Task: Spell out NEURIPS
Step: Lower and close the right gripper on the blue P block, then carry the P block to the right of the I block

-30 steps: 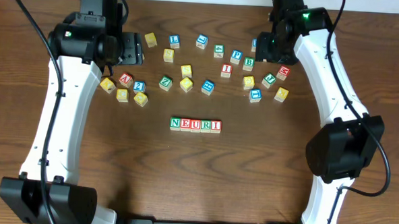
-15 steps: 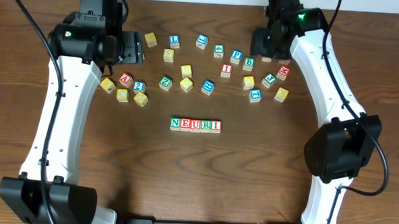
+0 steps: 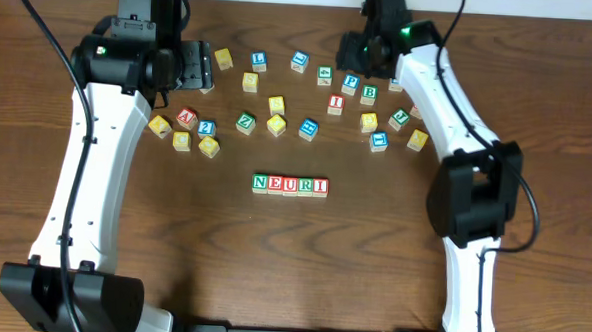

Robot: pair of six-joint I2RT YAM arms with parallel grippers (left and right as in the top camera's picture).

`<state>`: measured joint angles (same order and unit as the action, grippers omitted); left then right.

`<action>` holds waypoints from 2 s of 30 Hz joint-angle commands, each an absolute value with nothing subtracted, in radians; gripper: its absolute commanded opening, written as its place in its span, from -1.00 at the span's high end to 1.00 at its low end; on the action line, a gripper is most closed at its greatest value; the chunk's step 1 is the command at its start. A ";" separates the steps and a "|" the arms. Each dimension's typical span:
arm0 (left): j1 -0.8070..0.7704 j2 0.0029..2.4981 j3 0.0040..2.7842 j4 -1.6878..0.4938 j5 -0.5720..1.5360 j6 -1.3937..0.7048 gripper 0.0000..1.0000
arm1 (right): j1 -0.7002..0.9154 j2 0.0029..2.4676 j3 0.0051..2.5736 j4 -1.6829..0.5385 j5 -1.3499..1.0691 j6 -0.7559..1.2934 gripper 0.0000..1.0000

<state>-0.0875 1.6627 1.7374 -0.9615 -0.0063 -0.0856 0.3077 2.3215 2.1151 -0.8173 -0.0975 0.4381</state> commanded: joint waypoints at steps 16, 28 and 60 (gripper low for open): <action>-0.083 1.666 1.722 -0.986 -0.010 -0.091 -0.56 | 0.329 2.453 2.143 -0.757 0.028 0.546 0.15; -0.083 1.666 1.722 -0.986 -0.010 -0.091 -0.55 | 0.329 2.486 2.143 -0.751 0.039 0.546 0.17; -0.083 1.666 1.722 -0.986 -0.009 -0.091 -0.55 | 0.326 2.401 2.146 -0.804 0.046 0.473 0.46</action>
<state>-0.0875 1.6627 1.7374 -0.9840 -0.0063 -0.0856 0.3202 2.4920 2.1265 -0.7959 0.0315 0.5003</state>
